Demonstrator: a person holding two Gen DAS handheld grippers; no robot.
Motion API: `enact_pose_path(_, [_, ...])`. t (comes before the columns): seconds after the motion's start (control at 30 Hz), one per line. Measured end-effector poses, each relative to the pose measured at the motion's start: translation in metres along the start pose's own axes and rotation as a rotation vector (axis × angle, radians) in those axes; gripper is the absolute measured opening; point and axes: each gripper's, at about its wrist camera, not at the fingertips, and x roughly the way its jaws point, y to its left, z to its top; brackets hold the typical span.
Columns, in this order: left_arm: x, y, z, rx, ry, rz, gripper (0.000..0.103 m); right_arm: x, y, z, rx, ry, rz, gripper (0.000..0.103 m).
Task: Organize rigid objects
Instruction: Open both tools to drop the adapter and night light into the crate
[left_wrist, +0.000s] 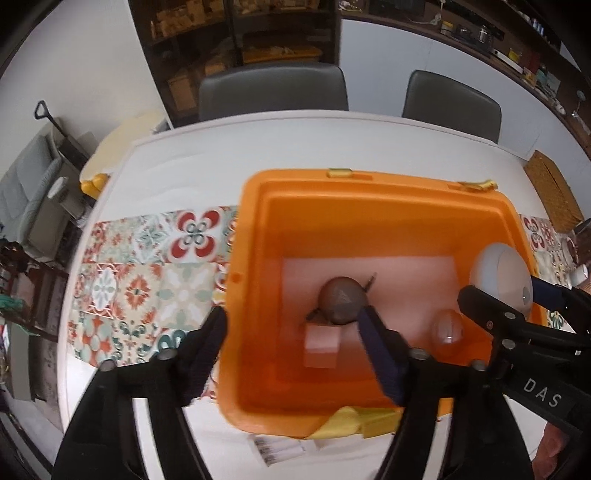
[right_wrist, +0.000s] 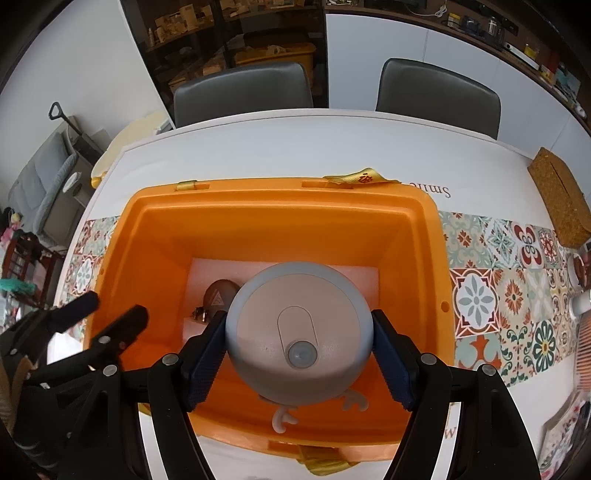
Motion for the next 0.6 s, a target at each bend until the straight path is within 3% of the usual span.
enact_pose_path(0.2, [-0.005, 0.014, -0.002, -0.023, -0.021, 0.051, 0.088, 0.007, 0.008, 0.002, -0.008, 0.014, 0.011, 0.075])
enact_pose_path(0.43, [-0.008, 0.027, -0.006, -0.06, -0.028, 0.054, 0.088, 0.019, 0.017, 0.002, -0.004, 0.036, 0.035, 0.075])
enact_pose_path(0.5, [-0.008, 0.029, -0.008, -0.067, -0.029, 0.057, 0.088, 0.018, 0.019, 0.002, -0.006, 0.024, 0.033, 0.083])
enact_pose_path(0.6, [-0.01, 0.03, -0.011, -0.071, -0.03, 0.059, 0.088, 0.014, 0.021, 0.002, -0.012, 0.004, 0.019, 0.084])
